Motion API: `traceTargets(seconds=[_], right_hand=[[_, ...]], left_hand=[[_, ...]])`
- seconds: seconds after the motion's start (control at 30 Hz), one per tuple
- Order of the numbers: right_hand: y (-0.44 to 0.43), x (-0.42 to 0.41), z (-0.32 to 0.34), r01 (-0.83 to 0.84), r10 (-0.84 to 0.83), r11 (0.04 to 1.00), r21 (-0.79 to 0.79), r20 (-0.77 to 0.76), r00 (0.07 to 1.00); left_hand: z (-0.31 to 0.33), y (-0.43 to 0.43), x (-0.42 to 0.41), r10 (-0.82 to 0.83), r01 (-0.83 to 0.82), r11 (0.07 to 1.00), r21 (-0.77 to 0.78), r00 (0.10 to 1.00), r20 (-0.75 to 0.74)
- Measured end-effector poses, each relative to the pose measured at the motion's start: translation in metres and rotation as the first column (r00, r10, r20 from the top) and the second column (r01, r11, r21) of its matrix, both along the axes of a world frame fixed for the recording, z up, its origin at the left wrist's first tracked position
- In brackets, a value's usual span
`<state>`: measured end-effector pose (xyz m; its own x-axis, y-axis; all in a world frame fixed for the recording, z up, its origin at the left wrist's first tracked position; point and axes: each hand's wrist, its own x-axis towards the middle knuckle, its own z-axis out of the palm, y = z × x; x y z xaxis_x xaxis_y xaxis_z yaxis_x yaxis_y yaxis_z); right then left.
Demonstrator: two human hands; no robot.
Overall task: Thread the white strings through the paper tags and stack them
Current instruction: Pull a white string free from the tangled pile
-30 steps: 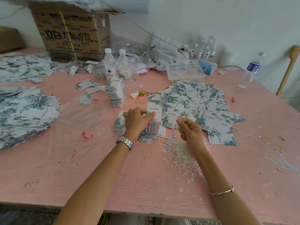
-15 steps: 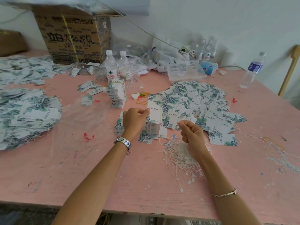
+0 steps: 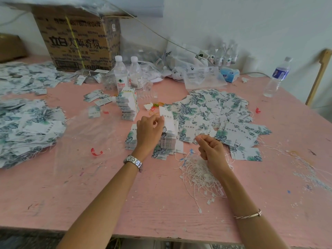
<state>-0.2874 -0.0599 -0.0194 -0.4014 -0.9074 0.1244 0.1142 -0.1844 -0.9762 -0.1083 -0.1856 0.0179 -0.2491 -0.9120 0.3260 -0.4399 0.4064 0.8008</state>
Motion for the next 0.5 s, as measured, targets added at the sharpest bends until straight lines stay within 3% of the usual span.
traceTargets(seconds=[0.27,0.5], right_hand=[[0.002,0.003,0.004,-0.105,0.105,0.994,-0.016,-0.009,0.994],[0.004,0.012,0.001,-0.247,0.247,0.969,0.016,-0.016,0.969]], left_hand=[[-0.011,0.057,0.023,-0.296,0.320,0.940,0.118,0.938,-0.182],[-0.035,0.084,0.028,-0.333,0.367,0.910,0.191,0.924,-0.189]])
